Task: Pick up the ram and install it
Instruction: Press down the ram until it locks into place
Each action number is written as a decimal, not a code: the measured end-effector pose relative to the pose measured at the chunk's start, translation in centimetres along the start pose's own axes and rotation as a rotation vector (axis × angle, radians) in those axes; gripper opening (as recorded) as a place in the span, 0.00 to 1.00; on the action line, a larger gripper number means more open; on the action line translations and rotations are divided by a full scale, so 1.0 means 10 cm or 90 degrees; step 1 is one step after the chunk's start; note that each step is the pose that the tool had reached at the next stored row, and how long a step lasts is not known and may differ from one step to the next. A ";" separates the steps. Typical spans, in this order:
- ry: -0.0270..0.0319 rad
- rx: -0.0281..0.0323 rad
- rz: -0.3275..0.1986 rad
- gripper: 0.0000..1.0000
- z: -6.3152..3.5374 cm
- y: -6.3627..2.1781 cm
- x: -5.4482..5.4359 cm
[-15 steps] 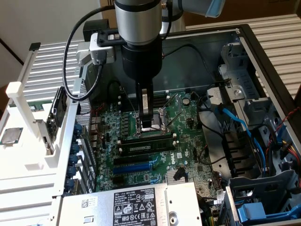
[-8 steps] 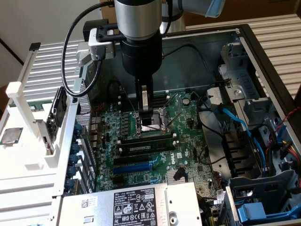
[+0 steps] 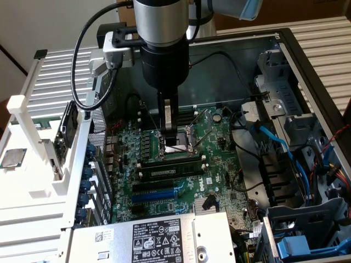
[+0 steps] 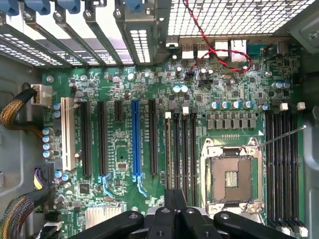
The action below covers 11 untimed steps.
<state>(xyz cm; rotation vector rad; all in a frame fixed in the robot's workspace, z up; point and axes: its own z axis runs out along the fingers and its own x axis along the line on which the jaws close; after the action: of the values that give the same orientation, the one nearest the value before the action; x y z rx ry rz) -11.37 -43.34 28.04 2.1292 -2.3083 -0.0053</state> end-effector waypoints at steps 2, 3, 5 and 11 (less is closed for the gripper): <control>-0.0001 0.0001 0.021 0.10 0.000 0.000 0.00; -0.0001 0.0001 0.032 0.10 0.001 0.000 0.00; -0.0002 0.0001 0.053 0.10 0.001 0.000 0.00; -0.0004 0.0002 0.119 0.10 0.006 0.000 0.00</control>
<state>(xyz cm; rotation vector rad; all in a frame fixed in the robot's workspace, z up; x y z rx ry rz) -11.37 -43.34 27.98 1.9044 -2.4975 -0.0054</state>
